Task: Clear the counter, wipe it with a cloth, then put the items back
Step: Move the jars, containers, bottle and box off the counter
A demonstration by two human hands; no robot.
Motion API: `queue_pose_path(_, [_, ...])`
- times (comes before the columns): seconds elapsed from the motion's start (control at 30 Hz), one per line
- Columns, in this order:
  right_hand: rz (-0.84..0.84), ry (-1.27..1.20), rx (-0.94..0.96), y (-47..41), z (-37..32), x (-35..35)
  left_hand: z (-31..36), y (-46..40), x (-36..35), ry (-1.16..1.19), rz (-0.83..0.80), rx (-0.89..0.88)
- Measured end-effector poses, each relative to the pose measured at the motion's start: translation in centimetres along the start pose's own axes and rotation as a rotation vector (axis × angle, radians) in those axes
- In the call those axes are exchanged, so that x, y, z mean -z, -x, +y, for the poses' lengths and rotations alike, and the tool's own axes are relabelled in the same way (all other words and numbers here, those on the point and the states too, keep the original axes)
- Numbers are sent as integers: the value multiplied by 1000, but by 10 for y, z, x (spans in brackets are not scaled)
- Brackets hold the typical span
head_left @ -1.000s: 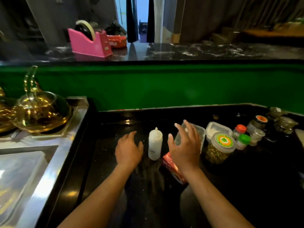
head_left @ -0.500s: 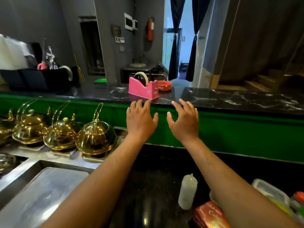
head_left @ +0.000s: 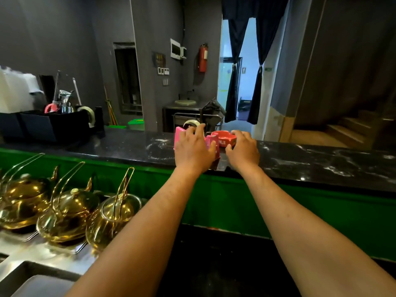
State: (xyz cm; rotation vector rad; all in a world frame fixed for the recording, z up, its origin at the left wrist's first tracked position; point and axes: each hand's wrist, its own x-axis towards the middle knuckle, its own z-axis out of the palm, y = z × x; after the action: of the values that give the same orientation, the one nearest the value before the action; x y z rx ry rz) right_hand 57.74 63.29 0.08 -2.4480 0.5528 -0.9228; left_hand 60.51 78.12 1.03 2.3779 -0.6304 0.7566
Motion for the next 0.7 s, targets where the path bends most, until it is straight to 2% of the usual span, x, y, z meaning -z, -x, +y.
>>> queue_pose_path(0.1, [-157,130,32,-21,10,-15,2,-6,-22,3,9,-66])
queue_pose_path(0.23, [-300,225,99,-40,15,-34,-1,-18,-39,-23,109,-38])
queue_pose_path(0.3, [-268,244,100,-41,15,-38,-2,-20,-44,-25,143,-24])
queue_pose_path(0.5, [-34,340,83,-35,15,-33,3,-11,-39,-43,176,-7])
queue_pose_path(0.6, [-19,366,6,-33,15,-32,6,-3,-30,-112,176,94])
queue_pose_path(0.7, [-51,327,-32,-33,16,-33,13,2,-28,-110,91,214])
